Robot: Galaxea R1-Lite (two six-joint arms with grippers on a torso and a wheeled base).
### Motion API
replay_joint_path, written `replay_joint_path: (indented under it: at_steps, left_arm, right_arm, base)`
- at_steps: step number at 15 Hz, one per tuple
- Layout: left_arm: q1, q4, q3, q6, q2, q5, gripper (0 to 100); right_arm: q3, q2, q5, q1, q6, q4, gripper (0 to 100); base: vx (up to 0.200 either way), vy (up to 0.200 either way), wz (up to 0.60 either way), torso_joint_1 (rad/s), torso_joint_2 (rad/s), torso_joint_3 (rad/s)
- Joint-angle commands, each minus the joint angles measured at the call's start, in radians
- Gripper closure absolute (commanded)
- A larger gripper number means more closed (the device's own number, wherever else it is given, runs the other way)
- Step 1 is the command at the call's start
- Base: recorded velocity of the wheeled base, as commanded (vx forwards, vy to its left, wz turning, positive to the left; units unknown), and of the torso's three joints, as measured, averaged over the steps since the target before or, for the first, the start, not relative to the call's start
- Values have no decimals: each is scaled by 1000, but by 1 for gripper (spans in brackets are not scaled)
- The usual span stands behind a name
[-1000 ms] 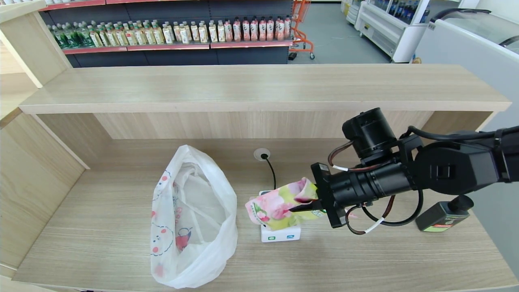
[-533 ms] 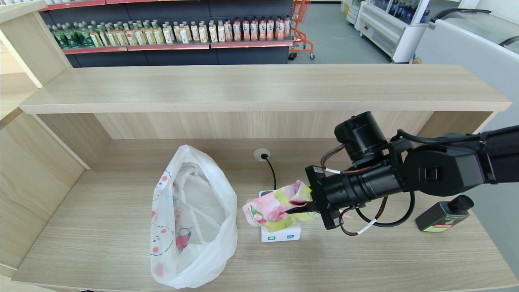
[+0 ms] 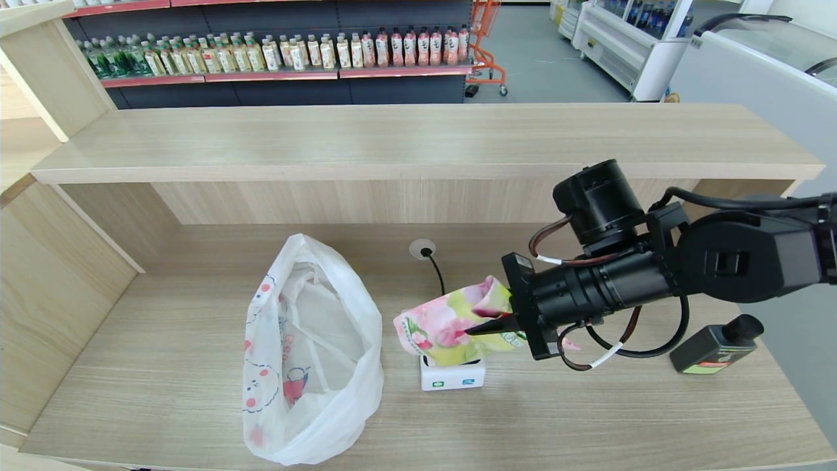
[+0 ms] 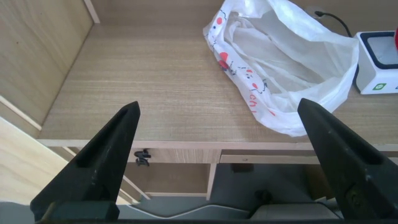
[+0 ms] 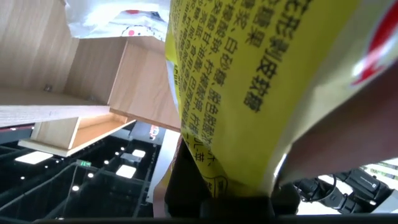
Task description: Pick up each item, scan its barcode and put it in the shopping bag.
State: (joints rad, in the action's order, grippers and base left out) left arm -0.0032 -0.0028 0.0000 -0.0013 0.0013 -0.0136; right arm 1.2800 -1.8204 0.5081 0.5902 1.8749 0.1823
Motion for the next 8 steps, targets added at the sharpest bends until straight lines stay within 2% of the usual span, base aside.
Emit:
replay_joint_path:
  at_steps: [1, 8]
  left_arm:
    - [0, 0, 0, 0, 0, 0, 0]
    - [0, 0, 0, -2, 0, 0, 0]
  right_arm:
    - [-2, 1, 3, 0, 6, 2, 100]
    - [-1, -14, 3, 3, 12, 2, 100]
  base:
    - [0, 0, 0, 0, 0, 0]
    - [0, 0, 0, 0, 0, 0]
